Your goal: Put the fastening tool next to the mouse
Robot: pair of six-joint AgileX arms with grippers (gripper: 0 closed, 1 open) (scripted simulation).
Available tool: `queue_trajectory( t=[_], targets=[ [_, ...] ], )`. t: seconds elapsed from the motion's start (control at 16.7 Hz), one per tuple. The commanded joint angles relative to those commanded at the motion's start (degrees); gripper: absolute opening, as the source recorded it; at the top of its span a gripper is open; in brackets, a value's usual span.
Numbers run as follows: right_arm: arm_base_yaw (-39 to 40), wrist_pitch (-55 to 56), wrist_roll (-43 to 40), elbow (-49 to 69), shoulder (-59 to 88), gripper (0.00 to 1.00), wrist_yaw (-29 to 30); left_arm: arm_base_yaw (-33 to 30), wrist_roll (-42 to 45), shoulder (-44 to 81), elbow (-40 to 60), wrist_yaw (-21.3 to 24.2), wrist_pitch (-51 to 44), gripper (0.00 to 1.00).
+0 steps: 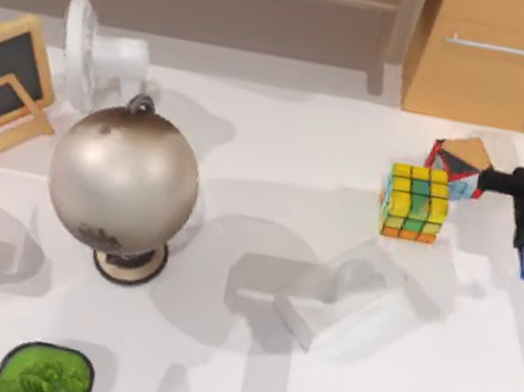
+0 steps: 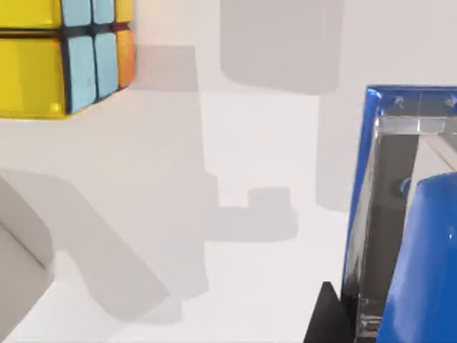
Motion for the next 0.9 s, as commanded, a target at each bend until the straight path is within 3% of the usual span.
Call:
queue_trajectory(
  t=[0.24,0.9],
  targets=[
    [-4.7,-1.1,-4.4,-1.9,1.7,0.00,0.9,0.0,0.0,0.0,0.0,0.0,0.0,1.00],
    [-2.6,-0.8,-6.0,-0.7,0.7,0.00,-0.9,0.0,0.0,0.0,0.0,0.0,0.0,1.00]
  ],
)
